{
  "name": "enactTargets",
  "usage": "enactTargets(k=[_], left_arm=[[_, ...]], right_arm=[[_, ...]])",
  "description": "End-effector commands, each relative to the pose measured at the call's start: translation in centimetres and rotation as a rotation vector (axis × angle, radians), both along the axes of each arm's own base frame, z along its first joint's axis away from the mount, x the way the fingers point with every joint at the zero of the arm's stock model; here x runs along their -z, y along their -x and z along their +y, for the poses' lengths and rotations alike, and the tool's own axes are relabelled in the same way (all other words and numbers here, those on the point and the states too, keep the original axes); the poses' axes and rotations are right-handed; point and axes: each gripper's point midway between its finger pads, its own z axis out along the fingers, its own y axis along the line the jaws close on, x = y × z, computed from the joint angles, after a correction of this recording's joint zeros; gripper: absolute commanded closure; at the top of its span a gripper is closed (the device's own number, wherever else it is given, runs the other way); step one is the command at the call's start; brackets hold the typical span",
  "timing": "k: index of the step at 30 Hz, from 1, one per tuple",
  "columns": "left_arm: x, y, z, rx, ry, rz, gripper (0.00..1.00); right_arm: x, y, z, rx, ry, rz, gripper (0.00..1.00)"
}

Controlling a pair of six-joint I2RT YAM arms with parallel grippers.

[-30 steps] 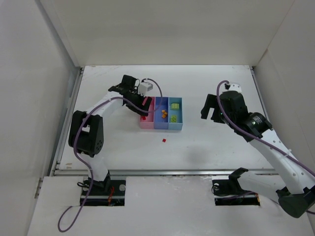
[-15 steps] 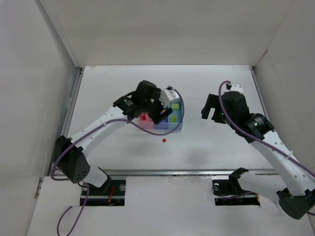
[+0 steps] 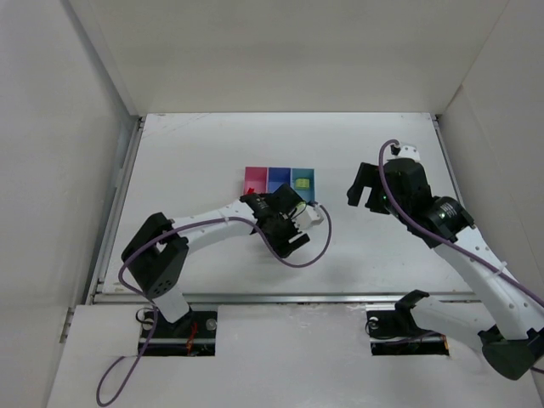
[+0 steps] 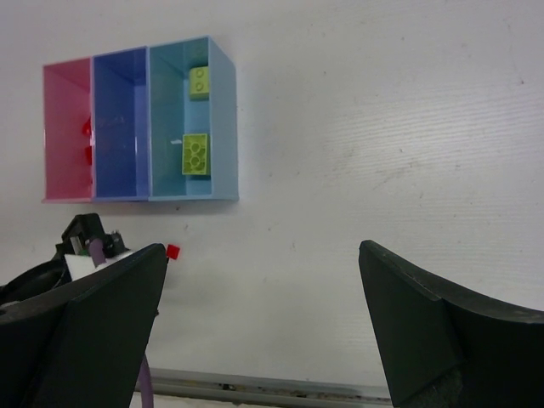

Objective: Sort the legos into containers by color

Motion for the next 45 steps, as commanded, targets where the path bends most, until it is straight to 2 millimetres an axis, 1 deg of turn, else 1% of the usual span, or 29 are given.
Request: enactTargets(k=[1,4,5,7,9,10,11,13,15,18,19,21,22,23,24,25,26,27,28,32,33,34,35,37,40,42,43,44,45], left_arm=[[-0.4,-0.9,-1.4,-0.114,0.068,0.026,0.34],[1.0,-1.1,-2.0,-0.13,0.073,0.047,0.33],[1.3,-1.8,-1.8,-0.162,0.054,0.019,0.33],[2.4,-2.4,-1.6,-0.227,0.03,0.017,0.32],[2.8,-3.3,-1.4,-0.279,0.017,0.004,0.32],[3.5,-3.3,-1.2,-0.313,-0.003,0.015,0.32],[3.4,-3.8,-1.4,-0.332,-0.002,0.006,0.32],[3.5,-4.6,-1.1,-0.378,-0.021,-0.026,0.3],[3.8,-4.8,-0.8,-0.403,-0.037,-0.036,0.3],[4.5,-4.1,-0.4,-0.411,-0.05,-0.012,0.3],[4.5,-3.9,-0.5,-0.404,-0.043,0.001,0.33],[4.6,-3.3,-0.6,-0.383,-0.042,0.028,0.41],[4.1,-3.1,-0.6,-0.379,-0.034,0.033,0.44],[4.2,-2.7,-0.4,-0.365,-0.034,0.045,0.45],[3.7,-2.6,-0.3,-0.365,-0.023,0.039,0.45],[4.3,-1.9,0.1,-0.359,-0.036,0.06,0.45],[3.8,-2.0,-0.3,-0.354,-0.009,0.058,0.47],[4.1,-1.8,-0.1,-0.354,-0.017,0.063,0.48],[4.1,-2.1,-0.4,-0.354,-0.009,0.058,0.52],[4.0,-3.2,-1.3,-0.34,-0.007,0.036,0.56],[4.5,-3.2,-1.1,-0.344,-0.024,0.036,0.59],[4.3,-3.3,-1.2,-0.344,-0.024,0.036,0.59],[4.8,-3.2,-1.1,-0.344,-0.036,0.043,0.59],[4.8,-3.0,-1.3,-0.326,-0.038,0.04,0.63],[5.3,-2.8,-1.2,-0.326,-0.046,0.044,0.64],[5.8,-2.9,-0.9,-0.331,-0.061,0.042,0.67],[5.2,-3.2,-1.3,-0.331,-0.056,0.039,0.7],[5.5,-3.1,-1.2,-0.331,-0.069,0.047,0.71],[5.6,-3.0,-1.0,-0.331,-0.077,0.051,0.74]], right_arm=[[-1.2,0.2,-0.1,0.013,-0.031,-0.036,0.0],[-1.2,0.2,-0.1,0.013,-0.031,-0.036,0.0],[-1.2,0.2,-0.1,0.013,-0.031,-0.036,0.0],[-1.2,0.5,-0.3,0.013,-0.029,-0.033,0.0],[-1.0,0.6,-0.5,0.02,-0.019,-0.027,0.0],[-1.4,0.7,-0.8,0.028,-0.021,-0.04,0.0],[-1.2,0.8,-0.9,0.028,-0.021,-0.04,0.0],[-1.2,0.8,-0.9,0.028,-0.021,-0.04,0.0],[-1.5,0.9,-1.0,0.028,-0.026,-0.048,0.0],[-1.5,0.9,-1.1,0.04,-0.029,-0.05,0.0],[-1.5,0.9,-1.1,0.04,-0.029,-0.05,0.0],[-1.5,0.9,-1.1,0.04,-0.029,-0.05,0.0],[-1.9,0.8,-1.0,0.04,-0.034,-0.057,0.0],[-1.9,0.8,-1.0,0.04,-0.034,-0.058,0.0],[-2.0,0.7,-0.9,0.04,-0.034,-0.058,0.0],[-2.0,0.7,-0.9,0.04,-0.034,-0.058,0.0],[-2.0,0.6,-1.1,0.049,-0.028,-0.061,0.0],[-2.1,0.4,-1.0,0.049,-0.028,-0.06,0.0],[-2.1,0.4,-1.0,0.049,-0.028,-0.06,0.0],[-1.9,0.3,-0.9,0.049,-0.022,-0.051,0.0],[-1.9,0.3,-0.9,0.049,-0.022,-0.051,0.0],[-2.2,0.2,-0.9,0.049,-0.027,-0.058,0.0],[-2.2,0.2,-0.9,0.049,-0.027,-0.058,0.0],[-2.1,0.4,-1.0,0.049,-0.022,-0.051,0.0],[-2.4,0.5,-1.2,0.057,-0.023,-0.063,0.0],[-2.4,0.5,-1.2,0.057,-0.023,-0.063,0.0],[-2.4,0.5,-1.2,0.057,-0.023,-0.063,0.0],[-2.4,0.5,-1.2,0.057,-0.023,-0.063,0.0],[-2.8,0.4,-1.2,0.057,-0.029,-0.071,0.0]])
